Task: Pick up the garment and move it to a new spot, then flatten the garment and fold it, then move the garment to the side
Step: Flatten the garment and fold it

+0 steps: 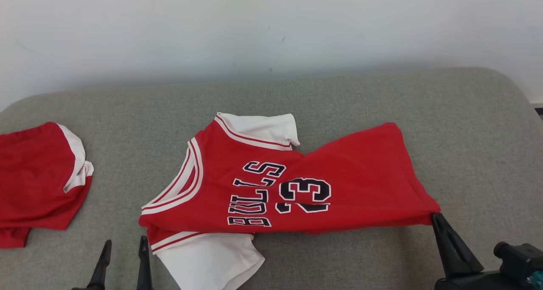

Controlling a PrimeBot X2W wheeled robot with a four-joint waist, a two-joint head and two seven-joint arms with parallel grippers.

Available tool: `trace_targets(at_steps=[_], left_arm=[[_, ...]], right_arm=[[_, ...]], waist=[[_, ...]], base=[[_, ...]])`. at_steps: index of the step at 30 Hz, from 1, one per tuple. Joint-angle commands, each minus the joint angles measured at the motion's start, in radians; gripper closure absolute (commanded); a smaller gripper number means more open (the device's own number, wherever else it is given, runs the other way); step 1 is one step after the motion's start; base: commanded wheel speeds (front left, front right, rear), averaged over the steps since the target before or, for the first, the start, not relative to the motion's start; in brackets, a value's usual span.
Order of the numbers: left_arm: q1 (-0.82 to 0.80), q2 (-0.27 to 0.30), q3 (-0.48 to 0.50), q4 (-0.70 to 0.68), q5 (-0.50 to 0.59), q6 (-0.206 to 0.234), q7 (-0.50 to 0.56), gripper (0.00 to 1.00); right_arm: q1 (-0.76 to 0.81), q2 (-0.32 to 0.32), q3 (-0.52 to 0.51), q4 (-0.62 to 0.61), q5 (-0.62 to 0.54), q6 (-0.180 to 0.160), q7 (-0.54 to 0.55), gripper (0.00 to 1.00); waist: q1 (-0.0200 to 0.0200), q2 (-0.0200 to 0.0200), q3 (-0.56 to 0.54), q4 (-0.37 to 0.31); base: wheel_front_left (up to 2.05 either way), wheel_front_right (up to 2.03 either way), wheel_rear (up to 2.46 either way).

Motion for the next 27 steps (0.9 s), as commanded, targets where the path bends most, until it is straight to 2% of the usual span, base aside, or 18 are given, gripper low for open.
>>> trace_targets(at_steps=[1,6,12,21,27], left_arm=[[0.01,-0.001,0.0,-0.005,0.001,0.002,-0.003,0.0],[-0.002,-0.001,-0.008,-0.001,-0.002,0.004,-0.003,0.0],[-0.008,-0.001,-0.028,-0.004,-0.01,0.015,-0.003,0.0],[-0.008,-0.001,-0.045,0.0,-0.014,0.025,-0.003,0.0],[-0.024,-0.001,-0.063,-0.001,-0.016,0.028,-0.003,0.0]], right_arm=[[0.034,0.019,-0.024,-0.063,0.001,-0.002,0.04,1.0],[0.055,0.045,-0.06,-0.155,-0.014,-0.002,0.117,1.0],[0.01,0.033,-0.064,-0.12,-0.038,-0.002,0.139,1.0],[-0.133,-0.03,-0.031,0.045,-0.052,-0.002,0.116,1.0],[-0.32,-0.093,0.003,0.278,-0.07,-0.002,0.082,1.0]], waist=[[0.0,0.0,0.006,0.001],[0.0,0.0,0.013,0.014],[0.0,0.0,0.016,0.052],[0.0,0.0,0.021,0.1],[0.0,0.0,0.036,0.143]], base=[[0.0,0.0,0.0],[0.0,0.0,0.0],[0.0,0.0,0.0],[0.0,0.0,0.0],[0.0,0.0,0.0]])
